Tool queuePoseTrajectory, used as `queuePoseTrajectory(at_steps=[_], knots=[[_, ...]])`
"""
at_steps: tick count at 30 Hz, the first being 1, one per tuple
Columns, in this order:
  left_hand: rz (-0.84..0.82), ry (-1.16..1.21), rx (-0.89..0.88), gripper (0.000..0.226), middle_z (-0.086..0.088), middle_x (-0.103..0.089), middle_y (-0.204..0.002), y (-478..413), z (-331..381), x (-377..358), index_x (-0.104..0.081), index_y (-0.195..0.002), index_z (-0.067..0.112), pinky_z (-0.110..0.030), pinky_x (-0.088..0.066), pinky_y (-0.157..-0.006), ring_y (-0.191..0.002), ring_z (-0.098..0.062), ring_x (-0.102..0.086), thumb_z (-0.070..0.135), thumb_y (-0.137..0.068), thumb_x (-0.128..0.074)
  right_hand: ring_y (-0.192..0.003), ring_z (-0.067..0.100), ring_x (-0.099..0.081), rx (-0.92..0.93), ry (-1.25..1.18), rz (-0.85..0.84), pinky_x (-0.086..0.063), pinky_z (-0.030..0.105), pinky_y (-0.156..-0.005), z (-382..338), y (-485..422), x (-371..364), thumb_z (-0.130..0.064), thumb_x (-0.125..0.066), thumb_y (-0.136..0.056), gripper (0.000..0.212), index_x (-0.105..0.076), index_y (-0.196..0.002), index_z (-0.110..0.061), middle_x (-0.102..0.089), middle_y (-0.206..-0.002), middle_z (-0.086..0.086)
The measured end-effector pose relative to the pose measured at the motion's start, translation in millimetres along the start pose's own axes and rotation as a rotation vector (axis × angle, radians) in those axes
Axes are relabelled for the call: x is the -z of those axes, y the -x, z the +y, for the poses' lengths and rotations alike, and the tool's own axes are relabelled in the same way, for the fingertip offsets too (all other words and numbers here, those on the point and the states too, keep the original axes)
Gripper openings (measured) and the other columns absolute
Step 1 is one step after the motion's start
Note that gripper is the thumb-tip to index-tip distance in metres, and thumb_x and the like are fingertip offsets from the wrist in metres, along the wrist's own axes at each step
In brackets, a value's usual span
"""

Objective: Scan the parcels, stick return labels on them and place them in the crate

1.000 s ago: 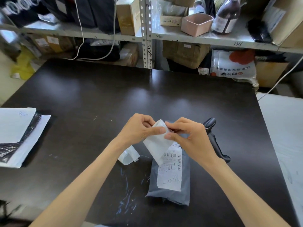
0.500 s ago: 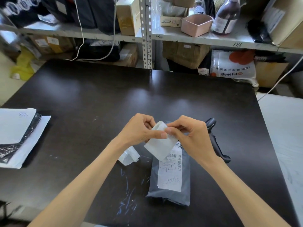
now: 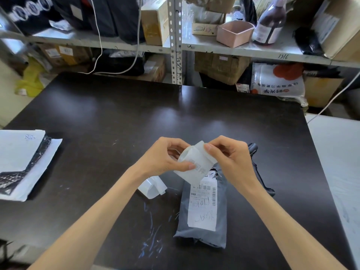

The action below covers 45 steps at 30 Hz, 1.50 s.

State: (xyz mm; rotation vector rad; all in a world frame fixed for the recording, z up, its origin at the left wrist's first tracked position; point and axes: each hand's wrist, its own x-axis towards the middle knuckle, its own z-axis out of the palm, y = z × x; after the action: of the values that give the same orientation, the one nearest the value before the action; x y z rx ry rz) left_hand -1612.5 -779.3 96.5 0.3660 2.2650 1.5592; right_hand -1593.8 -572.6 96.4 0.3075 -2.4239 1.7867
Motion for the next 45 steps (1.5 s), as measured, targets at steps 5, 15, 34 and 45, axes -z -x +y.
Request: queuePoseTrajectory(at_steps=[5, 15, 34, 45], knots=[[0.003, -0.277, -0.029, 0.039, 0.015, -0.070, -0.091, -10.8, -7.9, 16.3, -0.070, -0.096, 0.034, -0.020, -0.056, -0.073, -0.084, -0.005, -0.066, 0.021, -0.063, -0.087, -0.070, 0.016, -0.058, -0.363, -0.149, 0.340, -0.051, 0.031, -0.061, 22.8, -14.8, 0.0, -0.012, -0.061, -0.093, 0.021, -0.066, -0.073, -0.011, -0.062, -0.067, -0.001], [0.027, -0.865, 0.264, 0.048, -0.007, -0.059, -0.115, -56.7, -47.4, 21.8, -0.060, -0.118, 0.018, -0.036, -0.045, -0.084, -0.106, -0.030, -0.056, 0.017, -0.074, -0.077, -0.068, 0.004, -0.060, -0.230, 0.239, 0.356, -0.051, 0.029, -0.065, 26.7, -6.1, -1.4, -0.027, -0.063, -0.092, 0.018, -0.066, -0.078, -0.017, -0.064, -0.070, -0.011], [0.324, 0.362, 0.311, 0.015, -0.017, -0.071, -0.096, -16.7, 20.1, -40.6, -0.067, -0.102, 0.006, -0.027, -0.056, -0.068, -0.082, -0.027, -0.070, 0.003, -0.087, -0.068, -0.079, 0.024, -0.062, 0.649, 0.887, 0.263, -0.053, 0.028, -0.062, 26.9, 28.5, -7.1, -0.030, -0.076, -0.085, 0.018, -0.076, -0.085, -0.012, -0.069, -0.087, 0.006], [0.232, 0.288, 0.136, 0.023, 0.004, -0.070, -0.086, 5.0, 8.7, -47.4, -0.066, -0.103, 0.008, -0.021, -0.056, -0.069, -0.078, -0.012, -0.069, 0.001, -0.083, -0.072, -0.069, 0.023, -0.068, -0.472, -0.384, 0.216, -0.057, 0.028, -0.058, 3.9, 39.7, 0.7, 0.002, -0.073, -0.081, 0.021, -0.066, -0.099, -0.005, -0.069, -0.071, 0.010]])
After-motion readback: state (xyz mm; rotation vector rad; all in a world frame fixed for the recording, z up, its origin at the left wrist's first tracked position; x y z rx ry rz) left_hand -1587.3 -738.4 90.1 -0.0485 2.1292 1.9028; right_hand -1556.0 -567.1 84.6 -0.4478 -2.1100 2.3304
